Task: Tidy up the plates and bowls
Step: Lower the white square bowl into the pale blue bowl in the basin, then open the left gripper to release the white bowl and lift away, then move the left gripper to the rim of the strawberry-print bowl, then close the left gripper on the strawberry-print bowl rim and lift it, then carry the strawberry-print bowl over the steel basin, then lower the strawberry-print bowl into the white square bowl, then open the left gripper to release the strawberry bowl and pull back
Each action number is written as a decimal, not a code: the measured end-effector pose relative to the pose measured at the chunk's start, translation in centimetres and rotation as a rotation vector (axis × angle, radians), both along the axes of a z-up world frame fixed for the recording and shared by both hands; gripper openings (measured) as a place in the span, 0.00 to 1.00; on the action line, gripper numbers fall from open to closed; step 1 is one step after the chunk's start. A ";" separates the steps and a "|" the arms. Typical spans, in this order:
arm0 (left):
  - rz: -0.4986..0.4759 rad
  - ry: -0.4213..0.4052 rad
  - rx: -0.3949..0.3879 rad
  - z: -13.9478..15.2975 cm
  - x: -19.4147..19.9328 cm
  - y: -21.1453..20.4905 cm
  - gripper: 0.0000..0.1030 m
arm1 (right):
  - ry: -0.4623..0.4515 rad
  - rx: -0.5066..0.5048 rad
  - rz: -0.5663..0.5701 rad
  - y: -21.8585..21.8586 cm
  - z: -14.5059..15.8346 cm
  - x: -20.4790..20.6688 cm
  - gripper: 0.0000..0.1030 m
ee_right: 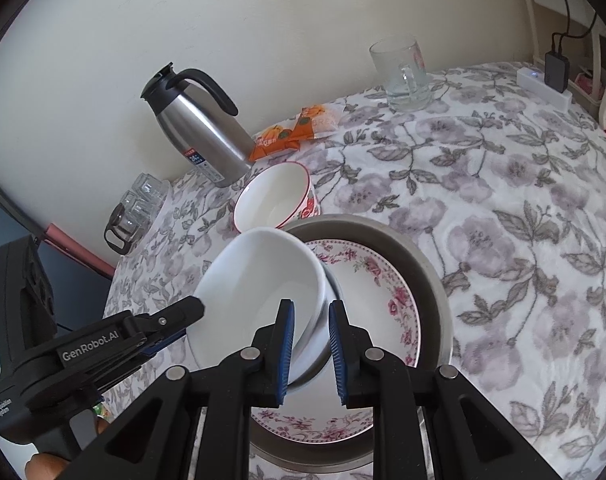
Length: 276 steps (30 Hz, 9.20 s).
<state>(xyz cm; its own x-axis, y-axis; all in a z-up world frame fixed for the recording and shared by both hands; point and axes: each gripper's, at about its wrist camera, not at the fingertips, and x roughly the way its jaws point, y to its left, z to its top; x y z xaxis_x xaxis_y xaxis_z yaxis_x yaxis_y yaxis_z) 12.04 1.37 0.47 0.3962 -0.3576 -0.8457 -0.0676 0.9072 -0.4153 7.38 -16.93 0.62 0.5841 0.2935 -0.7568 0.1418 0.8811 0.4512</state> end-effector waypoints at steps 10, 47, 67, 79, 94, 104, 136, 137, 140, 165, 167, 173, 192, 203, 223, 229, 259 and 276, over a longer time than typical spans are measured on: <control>0.034 -0.043 0.051 1.3 -0.2 0.7 0.34 | -0.011 -0.048 -0.020 -0.2 0.5 0.0 0.25; 0.159 -0.174 0.256 1.8 0.8 2.2 0.96 | -0.073 -0.112 -0.100 -1.3 0.5 0.7 1.00; 0.149 -0.205 0.169 0.7 5.9 3.1 0.96 | -0.091 -0.002 -0.044 -4.0 0.9 5.9 1.00; 0.053 -0.167 0.144 -2.0 9.7 0.7 0.95 | -0.013 -0.100 0.091 -2.6 -0.3 12.1 0.81; 0.011 -0.106 0.113 -6.0 13.6 1.3 0.60 | 0.135 -0.104 0.223 -0.6 -4.9 18.8 0.40; -0.040 -0.091 0.132 -7.4 14.5 0.4 0.36 | 0.191 -0.112 0.310 1.1 -6.8 20.9 0.27; -0.134 -0.139 0.139 -8.1 14.8 -1.1 0.13 | 0.245 -0.205 0.418 3.9 -8.7 22.5 0.18; -0.136 -0.151 0.142 -7.8 14.8 -1.2 0.13 | 0.242 -0.204 0.417 3.9 -8.6 22.5 0.18; -0.139 -0.176 0.152 -7.1 14.7 -1.3 0.13 | 0.226 -0.198 0.407 3.5 -8.2 22.3 0.18; -0.159 -0.343 0.144 0.6 10.9 -2.2 0.13 | 0.057 -0.242 0.334 1.9 1.4 17.3 0.18; -0.155 -0.362 0.142 2.0 10.1 -2.1 0.13 | 0.045 -0.241 0.333 1.9 2.3 16.6 0.18; -0.151 -0.406 0.143 5.1 7.9 -2.0 0.13 | 0.019 -0.239 0.306 1.7 5.0 14.1 0.18; -0.153 -0.412 0.151 6.9 -0.3 -0.5 0.13 | 0.032 -0.258 0.313 3.3 6.9 5.7 0.18; -0.151 -0.393 0.125 6.1 -3.1 0.4 0.13 | 0.068 -0.276 0.318 4.1 5.5 3.4 0.18; -0.161 -0.303 0.104 3.9 -2.6 0.3 0.13 | 0.126 -0.280 0.305 3.9 3.2 3.7 0.18; -0.171 -0.276 0.114 3.1 -2.3 -0.3 0.13 | 0.140 -0.268 0.280 3.4 2.4 3.7 0.18; -0.085 -0.282 0.086 3.4 -3.2 0.4 0.50 | -0.017 -0.143 0.118 1.2 3.1 -0.3 0.26; 0.077 -0.302 0.188 3.2 -5.6 2.4 0.93 | -0.130 -0.148 -0.010 -0.3 1.7 -6.0 0.55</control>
<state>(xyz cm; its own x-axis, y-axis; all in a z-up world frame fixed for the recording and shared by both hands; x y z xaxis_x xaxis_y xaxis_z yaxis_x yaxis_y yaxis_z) 6.43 3.81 3.67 0.6583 -0.1658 -0.7343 -0.0387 0.9667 -0.2530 1.34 -17.19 2.30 0.6822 0.1784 -0.7091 0.0999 0.9379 0.3321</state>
